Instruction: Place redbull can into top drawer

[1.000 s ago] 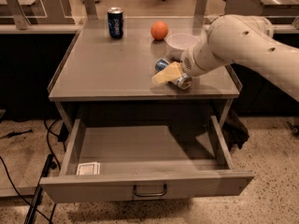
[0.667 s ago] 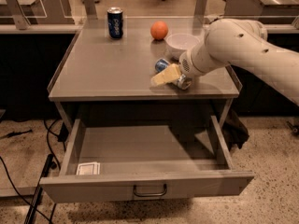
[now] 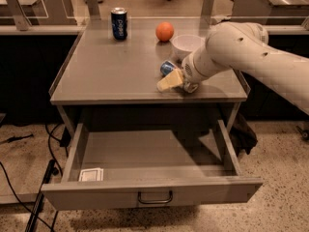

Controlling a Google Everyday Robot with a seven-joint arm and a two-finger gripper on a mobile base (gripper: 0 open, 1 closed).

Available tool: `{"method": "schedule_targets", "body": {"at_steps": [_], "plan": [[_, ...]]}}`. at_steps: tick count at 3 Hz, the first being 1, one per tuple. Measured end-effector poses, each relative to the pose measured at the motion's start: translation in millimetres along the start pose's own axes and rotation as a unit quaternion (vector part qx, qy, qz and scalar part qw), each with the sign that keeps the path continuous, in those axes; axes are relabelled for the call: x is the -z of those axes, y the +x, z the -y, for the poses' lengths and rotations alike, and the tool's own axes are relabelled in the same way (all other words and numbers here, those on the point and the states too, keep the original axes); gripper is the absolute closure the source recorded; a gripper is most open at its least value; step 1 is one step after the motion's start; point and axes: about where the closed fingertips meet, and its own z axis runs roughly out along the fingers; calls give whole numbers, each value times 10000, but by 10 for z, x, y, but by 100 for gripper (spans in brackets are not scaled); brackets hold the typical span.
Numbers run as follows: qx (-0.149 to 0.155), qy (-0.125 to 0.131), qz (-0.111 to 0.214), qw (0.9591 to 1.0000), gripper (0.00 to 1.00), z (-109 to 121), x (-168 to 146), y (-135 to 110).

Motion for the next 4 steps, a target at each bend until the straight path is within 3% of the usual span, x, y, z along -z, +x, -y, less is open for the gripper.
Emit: {"method": "schedule_targets", "body": {"at_steps": [3,4], "plan": [[607,128,47,9981,90,-191,471,-148],[612,128,46,9980,100,-193,475,-149]]}}
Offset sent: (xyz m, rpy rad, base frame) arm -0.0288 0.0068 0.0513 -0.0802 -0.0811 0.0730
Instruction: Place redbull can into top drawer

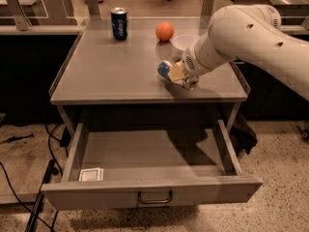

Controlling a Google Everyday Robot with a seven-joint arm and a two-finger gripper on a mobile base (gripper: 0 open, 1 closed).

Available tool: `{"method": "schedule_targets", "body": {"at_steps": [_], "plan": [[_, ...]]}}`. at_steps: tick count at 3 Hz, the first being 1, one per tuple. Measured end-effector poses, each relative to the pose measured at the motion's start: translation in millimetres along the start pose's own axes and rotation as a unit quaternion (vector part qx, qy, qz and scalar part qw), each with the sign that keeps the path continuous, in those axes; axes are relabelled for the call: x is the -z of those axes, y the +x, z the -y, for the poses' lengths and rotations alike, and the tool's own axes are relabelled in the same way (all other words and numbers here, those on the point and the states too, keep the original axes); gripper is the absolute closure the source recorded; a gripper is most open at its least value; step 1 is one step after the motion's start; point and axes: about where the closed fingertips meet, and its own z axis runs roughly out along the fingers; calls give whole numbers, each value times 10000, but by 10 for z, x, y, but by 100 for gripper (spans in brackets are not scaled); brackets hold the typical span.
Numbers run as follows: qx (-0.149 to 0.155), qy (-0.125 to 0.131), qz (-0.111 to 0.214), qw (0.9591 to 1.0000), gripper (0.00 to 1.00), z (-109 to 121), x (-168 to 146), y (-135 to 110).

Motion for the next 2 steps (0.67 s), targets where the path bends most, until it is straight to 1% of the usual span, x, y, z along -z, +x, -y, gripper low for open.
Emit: {"method": "schedule_targets", "body": {"at_steps": [1,2], "plan": [[1,-1,0,10000,100,0,0,0],[234,-183,87,9995,100,-47,40,-43]]}}
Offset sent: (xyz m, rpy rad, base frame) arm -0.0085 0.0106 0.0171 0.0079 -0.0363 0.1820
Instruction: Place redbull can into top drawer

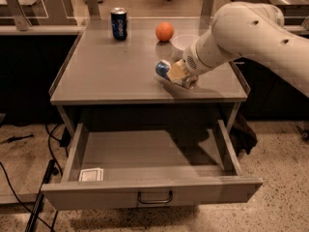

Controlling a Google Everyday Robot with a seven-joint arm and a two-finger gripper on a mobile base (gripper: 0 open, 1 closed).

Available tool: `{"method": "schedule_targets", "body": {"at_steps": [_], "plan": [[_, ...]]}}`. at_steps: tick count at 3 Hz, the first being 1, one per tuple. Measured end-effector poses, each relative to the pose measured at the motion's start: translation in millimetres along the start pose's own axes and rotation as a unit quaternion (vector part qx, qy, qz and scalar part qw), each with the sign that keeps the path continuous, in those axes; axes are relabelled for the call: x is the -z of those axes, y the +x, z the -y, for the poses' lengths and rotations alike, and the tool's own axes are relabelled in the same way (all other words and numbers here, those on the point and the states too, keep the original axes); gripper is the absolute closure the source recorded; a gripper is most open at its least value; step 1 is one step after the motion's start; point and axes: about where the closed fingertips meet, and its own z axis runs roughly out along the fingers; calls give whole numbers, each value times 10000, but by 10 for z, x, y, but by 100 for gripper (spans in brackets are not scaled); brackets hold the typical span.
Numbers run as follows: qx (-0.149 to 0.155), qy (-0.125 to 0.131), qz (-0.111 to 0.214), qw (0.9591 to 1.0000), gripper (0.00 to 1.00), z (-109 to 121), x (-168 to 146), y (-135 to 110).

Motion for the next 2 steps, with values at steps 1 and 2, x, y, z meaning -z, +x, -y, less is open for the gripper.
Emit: {"method": "schedule_targets", "body": {"at_steps": [1,2], "plan": [[359,-401,146,9984,100,-92,228,-7],[873,-1234,212,9883,100,-388,624,205]]}}
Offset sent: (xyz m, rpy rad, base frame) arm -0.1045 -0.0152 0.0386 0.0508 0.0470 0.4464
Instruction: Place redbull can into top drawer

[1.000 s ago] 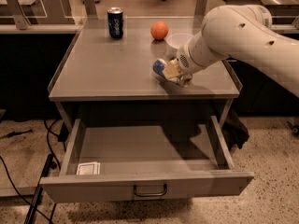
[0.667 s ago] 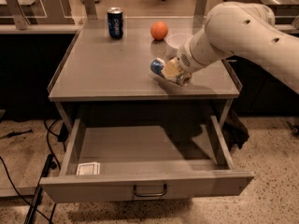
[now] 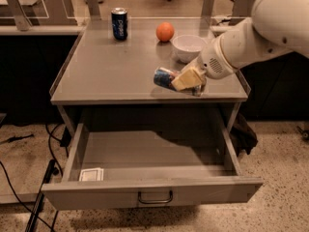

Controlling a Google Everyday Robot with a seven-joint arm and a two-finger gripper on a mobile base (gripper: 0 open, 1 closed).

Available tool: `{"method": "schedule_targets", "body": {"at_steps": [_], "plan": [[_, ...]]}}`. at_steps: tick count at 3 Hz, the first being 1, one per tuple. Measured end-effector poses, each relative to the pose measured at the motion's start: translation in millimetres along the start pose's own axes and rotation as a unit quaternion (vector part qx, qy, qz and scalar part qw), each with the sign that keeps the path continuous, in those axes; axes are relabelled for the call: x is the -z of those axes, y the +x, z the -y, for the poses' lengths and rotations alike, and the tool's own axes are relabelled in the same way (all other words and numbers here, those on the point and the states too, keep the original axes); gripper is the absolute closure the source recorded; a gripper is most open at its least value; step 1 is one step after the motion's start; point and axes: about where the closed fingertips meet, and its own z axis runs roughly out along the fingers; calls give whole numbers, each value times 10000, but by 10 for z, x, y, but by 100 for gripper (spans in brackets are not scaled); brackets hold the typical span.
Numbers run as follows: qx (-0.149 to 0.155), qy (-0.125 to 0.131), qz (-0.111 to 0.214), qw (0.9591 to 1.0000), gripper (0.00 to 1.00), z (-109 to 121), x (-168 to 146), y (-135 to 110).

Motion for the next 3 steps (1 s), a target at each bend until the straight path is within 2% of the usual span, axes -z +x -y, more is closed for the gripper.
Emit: {"method": "schedule_targets", "body": {"at_steps": [1,2,3], "plan": [[226,-623,152,9977,100,-368,202,102],[250,-663,155,9974,100,-392,199,102],[405,-840,168,9955,100,-508,191,227]]}}
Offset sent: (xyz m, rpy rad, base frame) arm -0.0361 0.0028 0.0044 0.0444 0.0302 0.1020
